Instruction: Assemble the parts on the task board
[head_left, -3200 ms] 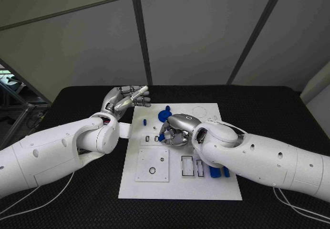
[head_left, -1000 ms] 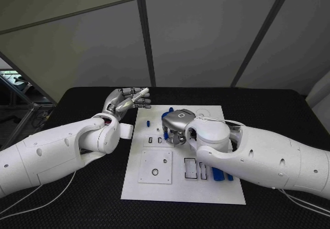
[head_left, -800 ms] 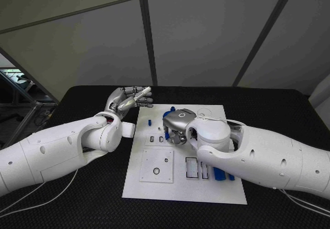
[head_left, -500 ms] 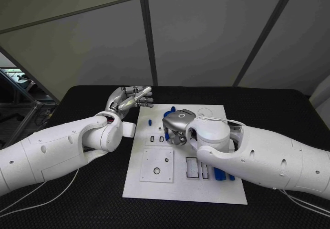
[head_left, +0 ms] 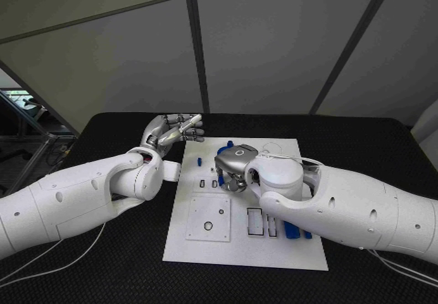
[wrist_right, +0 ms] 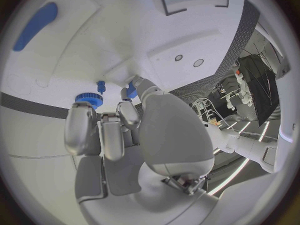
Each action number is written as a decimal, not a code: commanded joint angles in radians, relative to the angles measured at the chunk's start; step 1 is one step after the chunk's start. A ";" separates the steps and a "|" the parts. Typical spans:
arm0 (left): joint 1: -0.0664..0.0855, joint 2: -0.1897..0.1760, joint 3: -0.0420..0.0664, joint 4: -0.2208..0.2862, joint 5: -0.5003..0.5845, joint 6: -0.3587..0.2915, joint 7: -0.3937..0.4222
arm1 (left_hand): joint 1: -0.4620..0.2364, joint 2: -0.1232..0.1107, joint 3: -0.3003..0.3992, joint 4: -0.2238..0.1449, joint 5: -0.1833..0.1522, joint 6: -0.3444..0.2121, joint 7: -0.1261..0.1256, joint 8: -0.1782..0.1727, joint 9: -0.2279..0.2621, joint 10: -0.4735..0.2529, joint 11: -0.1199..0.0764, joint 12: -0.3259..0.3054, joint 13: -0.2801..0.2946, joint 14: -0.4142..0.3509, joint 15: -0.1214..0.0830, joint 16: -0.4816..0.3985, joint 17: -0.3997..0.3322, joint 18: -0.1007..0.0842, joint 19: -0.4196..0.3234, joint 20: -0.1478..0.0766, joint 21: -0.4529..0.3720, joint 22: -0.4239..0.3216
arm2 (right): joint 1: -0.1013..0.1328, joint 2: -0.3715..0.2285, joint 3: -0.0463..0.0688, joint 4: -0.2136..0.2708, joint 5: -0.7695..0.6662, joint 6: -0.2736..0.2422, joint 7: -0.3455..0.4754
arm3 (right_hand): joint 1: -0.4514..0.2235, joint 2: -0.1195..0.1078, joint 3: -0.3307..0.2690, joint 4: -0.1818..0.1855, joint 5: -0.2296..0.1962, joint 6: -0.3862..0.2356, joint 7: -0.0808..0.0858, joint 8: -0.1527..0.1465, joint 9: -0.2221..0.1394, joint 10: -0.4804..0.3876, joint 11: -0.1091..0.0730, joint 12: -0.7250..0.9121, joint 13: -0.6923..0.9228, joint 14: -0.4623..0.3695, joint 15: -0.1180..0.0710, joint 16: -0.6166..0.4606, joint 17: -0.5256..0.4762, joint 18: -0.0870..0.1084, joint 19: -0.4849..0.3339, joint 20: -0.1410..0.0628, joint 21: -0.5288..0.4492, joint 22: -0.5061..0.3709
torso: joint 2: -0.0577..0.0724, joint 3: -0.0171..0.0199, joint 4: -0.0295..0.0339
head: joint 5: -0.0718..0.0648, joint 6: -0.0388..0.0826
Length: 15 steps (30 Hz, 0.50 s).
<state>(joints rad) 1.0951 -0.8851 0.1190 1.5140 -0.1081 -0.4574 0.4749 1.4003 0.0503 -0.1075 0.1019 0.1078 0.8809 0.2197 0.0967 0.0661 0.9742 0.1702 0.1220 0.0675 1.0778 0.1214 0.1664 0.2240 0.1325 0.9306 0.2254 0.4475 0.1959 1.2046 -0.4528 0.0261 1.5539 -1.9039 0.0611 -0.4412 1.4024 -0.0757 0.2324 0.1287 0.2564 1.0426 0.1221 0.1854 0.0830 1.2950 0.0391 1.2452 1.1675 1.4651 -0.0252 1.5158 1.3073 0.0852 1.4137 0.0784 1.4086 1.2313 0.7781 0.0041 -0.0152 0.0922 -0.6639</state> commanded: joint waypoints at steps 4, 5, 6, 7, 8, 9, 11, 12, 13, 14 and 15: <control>0.001 0.002 0.001 -0.001 -0.001 0.012 0.003 | 0.002 0.009 -0.001 -0.006 0.003 0.003 0.003 -0.003 -0.001 0.001 0.005 -0.006 0.000 -0.006 0.002 -0.003 0.001 0.047 -0.007 -0.001 0.000 0.000 | 0.000 0.002 -0.002 -0.004 -0.005 0.007 0.007 | -0.017 -0.002 0.007 0.001 0.003 -0.018 0.007 -0.011 -0.005 -0.015 0.004 -0.016 -0.011 0.080 -0.006 -0.008 0.144 -0.017 -0.004 -0.003 -0.002 -0.004 | -0.001 0.0001 -0.0009 | 0.002 -0.001; 0.001 0.002 0.001 -0.001 -0.001 0.012 0.003 | 0.002 0.009 -0.001 -0.006 0.003 0.003 0.003 -0.003 -0.001 0.001 0.005 -0.006 0.000 -0.006 0.002 -0.003 0.001 0.047 -0.007 -0.001 0.000 0.000 | 0.000 0.002 -0.002 -0.004 -0.005 0.007 0.007 | -0.018 -0.004 0.007 0.002 0.003 -0.020 0.008 -0.012 -0.006 -0.016 0.005 -0.017 -0.013 0.079 -0.005 -0.009 0.144 -0.017 -0.004 -0.003 -0.003 -0.005 | -0.001 0.0001 -0.0009 | 0.002 -0.001; 0.001 0.002 0.001 -0.001 -0.001 0.012 0.002 | 0.002 0.009 -0.001 -0.006 0.003 0.002 0.003 -0.004 -0.001 0.001 0.005 -0.007 0.000 -0.006 0.002 -0.004 0.001 0.047 -0.008 -0.001 0.000 0.000 | 0.000 0.002 -0.002 -0.004 -0.005 0.008 0.007 | -0.019 -0.004 0.007 0.002 0.003 -0.021 0.008 -0.013 -0.006 -0.017 0.005 -0.018 -0.014 0.079 -0.005 -0.009 0.144 -0.017 -0.004 -0.003 -0.003 -0.005 | -0.001 0.0001 -0.0009 | 0.002 -0.001; 0.001 0.002 0.001 -0.001 -0.001 0.012 0.002 | 0.002 0.009 -0.001 -0.006 0.003 0.002 0.003 -0.004 -0.001 0.001 0.005 -0.007 0.000 -0.006 0.003 -0.004 0.002 0.047 -0.008 -0.001 0.000 0.000 | 0.000 0.002 -0.002 -0.004 -0.005 0.009 0.007 | -0.021 -0.006 0.007 0.002 0.002 -0.023 0.009 -0.014 -0.006 -0.018 0.006 -0.020 -0.015 0.079 -0.004 -0.009 0.143 -0.017 -0.005 -0.002 -0.004 -0.006 | -0.001 0.0000 -0.0009 | 0.002 -0.001; 0.001 0.002 0.001 0.000 -0.001 0.012 0.002 | 0.002 0.009 -0.001 -0.006 0.003 0.002 0.003 -0.004 -0.001 0.001 0.005 -0.007 0.000 -0.006 0.003 -0.004 0.002 0.047 -0.008 -0.001 0.000 0.000 | 0.000 0.002 -0.002 -0.004 -0.005 0.011 0.008 | -0.022 -0.007 0.006 0.002 0.002 -0.024 0.010 -0.014 -0.007 -0.019 0.006 -0.020 -0.016 0.079 -0.004 -0.009 0.143 -0.017 -0.005 -0.002 -0.004 -0.006 | -0.001 -0.0002 -0.0007 | 0.002 -0.001; 0.001 0.002 0.001 0.000 -0.001 0.012 0.002 | 0.002 0.009 -0.001 -0.006 0.003 0.002 0.003 -0.004 -0.001 0.001 0.005 -0.007 0.000 -0.006 0.003 -0.004 0.002 0.047 -0.008 -0.001 0.000 0.000 | 0.000 0.002 -0.002 -0.004 -0.005 0.012 0.008 | -0.023 -0.009 0.006 0.002 0.001 -0.026 0.010 -0.015 -0.007 -0.020 0.007 -0.022 -0.018 0.079 -0.004 -0.010 0.143 -0.017 -0.006 -0.002 -0.005 -0.008 | -0.001 -0.0002 -0.0007 | 0.002 -0.001; 0.001 0.002 0.001 0.000 -0.001 0.012 0.002 | 0.002 0.009 -0.001 -0.006 0.003 0.002 0.003 -0.004 -0.001 0.001 0.005 -0.007 0.000 -0.006 0.003 -0.004 0.002 0.047 -0.008 -0.001 0.000 0.000 | 0.000 0.002 -0.003 -0.005 -0.005 0.015 0.008 | -0.023 -0.009 0.006 0.002 0.001 -0.026 0.010 -0.015 -0.007 -0.021 0.007 -0.022 -0.018 0.079 -0.004 -0.010 0.142 -0.017 -0.006 -0.002 -0.005 -0.008 | -0.001 -0.0004 -0.0003 | 0.002 -0.001; 0.001 0.002 0.001 0.000 -0.001 0.012 0.001 | 0.002 0.009 -0.001 -0.006 0.003 0.002 0.003 -0.004 -0.001 0.001 0.005 -0.007 0.000 -0.006 0.003 -0.004 0.002 0.047 -0.008 -0.001 0.000 0.000 | 0.000 0.002 -0.003 -0.005 -0.005 0.016 0.008 | -0.023 -0.009 0.006 0.002 0.001 -0.026 0.010 -0.015 -0.007 -0.021 0.007 -0.022 -0.018 0.079 -0.004 -0.010 0.142 -0.017 -0.006 -0.002 -0.005 -0.008 | -0.001 -0.0005 0.0000 | 0.002 -0.001; 0.001 0.002 0.001 0.000 -0.001 0.012 0.001 | 0.002 0.009 -0.001 -0.006 0.003 0.002 0.003 -0.004 -0.001 0.001 0.005 -0.007 0.000 -0.006 0.003 -0.004 0.002 0.047 -0.008 -0.001 0.000 0.000 | 0.000 0.002 -0.003 -0.005 -0.005 0.017 0.008 | -0.024 -0.011 0.006 0.001 0.001 -0.027 0.011 -0.016 -0.007 -0.022 0.007 -0.024 -0.019 0.079 -0.003 -0.011 0.141 -0.017 -0.006 -0.001 -0.005 -0.008 | -0.001 -0.0005 0.0000 | 0.002 -0.001; 0.001 0.002 0.001 0.000 -0.001 0.012 0.001 | 0.002 0.009 -0.001 -0.006 0.003 0.002 0.003 -0.004 -0.001 0.001 0.005 -0.007 0.000 -0.006 0.003 -0.004 0.002 0.047 -0.008 -0.001 0.000 0.000 | 0.000 0.002 -0.003 -0.005 -0.005 0.018 0.008 | -0.024 -0.011 0.006 0.001 0.001 -0.027 0.011 -0.016 -0.007 -0.022 0.007 -0.024 -0.020 0.079 -0.003 -0.011 0.141 -0.017 -0.006 -0.001 -0.005 -0.008 | -0.001 -0.0005 0.0000 | 0.002 -0.001; 0.001 0.002 0.001 0.000 -0.001 0.012 0.001 | 0.002 0.009 -0.001 -0.006 0.003 0.002 0.003 -0.004 -0.001 0.001 0.005 -0.007 0.000 -0.006 0.003 -0.004 0.002 0.047 -0.008 -0.001 0.000 0.000 | 0.000 0.002 -0.003 -0.005 -0.005 0.018 0.008 | -0.024 -0.011 0.006 0.001 0.001 -0.027 0.011 -0.016 -0.007 -0.022 0.007 -0.024 -0.020 0.079 -0.003 -0.011 0.141 -0.017 -0.006 -0.001 -0.005 -0.008 | -0.001 -0.0004 0.0001 | 0.002 -0.001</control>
<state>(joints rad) 1.0951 -0.8842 0.1190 1.5129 -0.1081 -0.4568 0.4734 1.4003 0.0502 -0.1075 0.1019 0.1078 0.8809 0.2197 0.0968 0.0661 0.9742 0.1702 0.1179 0.0675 1.0777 0.1213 0.1665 0.2240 0.1325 0.9306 0.2254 0.4475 0.1960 1.2046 -0.4514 0.0245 1.5495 -1.9039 0.0631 -0.4389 1.3821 -0.0852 0.2325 0.1288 0.2567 1.0233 0.1345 0.1738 0.0774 1.2805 0.0465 1.2272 1.1486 1.4651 -0.0252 1.5119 1.3073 0.0853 1.4137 0.0784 1.4085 1.2242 0.7772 0.0037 -0.0152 0.0941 -0.6647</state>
